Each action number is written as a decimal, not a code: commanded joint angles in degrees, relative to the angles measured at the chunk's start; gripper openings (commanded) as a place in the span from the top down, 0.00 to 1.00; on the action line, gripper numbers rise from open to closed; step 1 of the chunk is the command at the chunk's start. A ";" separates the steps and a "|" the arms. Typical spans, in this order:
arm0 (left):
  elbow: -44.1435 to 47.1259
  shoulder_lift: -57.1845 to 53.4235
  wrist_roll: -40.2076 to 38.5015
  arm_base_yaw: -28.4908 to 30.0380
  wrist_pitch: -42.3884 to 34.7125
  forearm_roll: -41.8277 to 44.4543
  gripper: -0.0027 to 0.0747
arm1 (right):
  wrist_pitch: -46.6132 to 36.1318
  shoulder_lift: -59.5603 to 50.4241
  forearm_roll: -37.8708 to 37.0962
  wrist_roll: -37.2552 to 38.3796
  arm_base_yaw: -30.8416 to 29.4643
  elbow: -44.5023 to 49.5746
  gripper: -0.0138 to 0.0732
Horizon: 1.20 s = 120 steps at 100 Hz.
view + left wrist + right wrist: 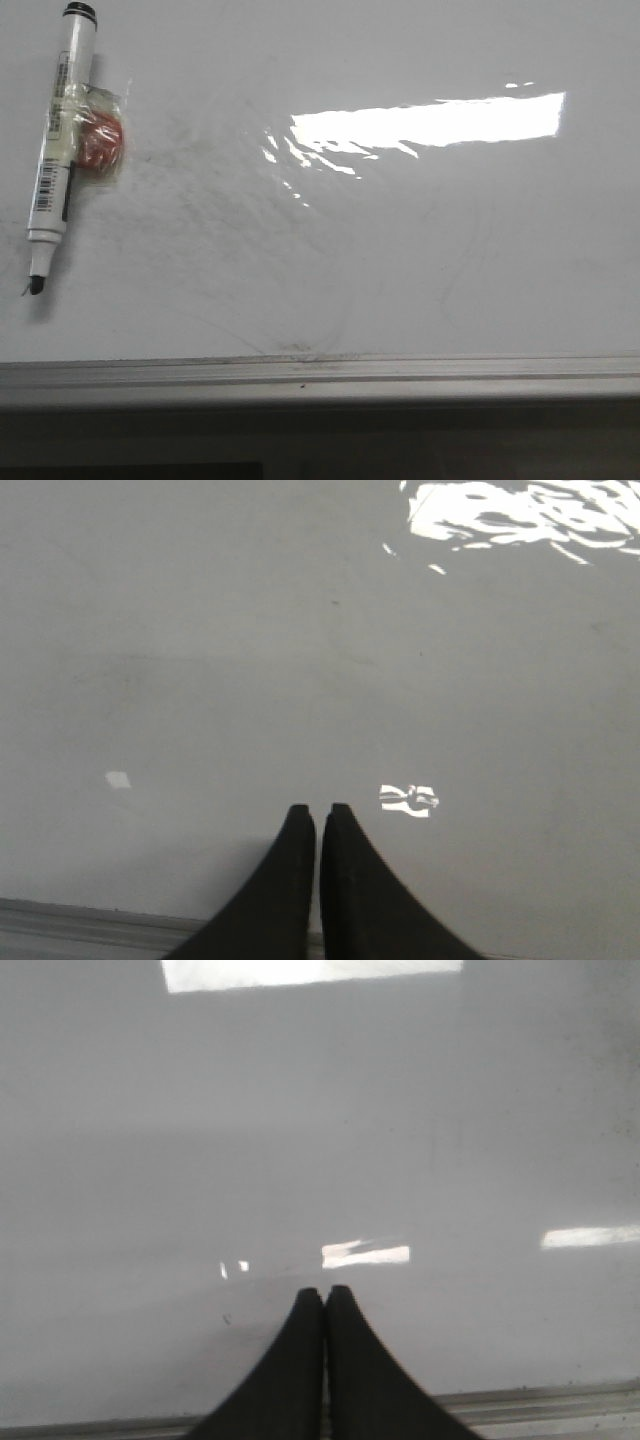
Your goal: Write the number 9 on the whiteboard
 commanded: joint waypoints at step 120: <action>2.34 -1.58 -0.34 0.13 -3.54 -0.07 0.99 | -1.05 -1.28 -0.23 -0.67 -0.26 0.54 0.92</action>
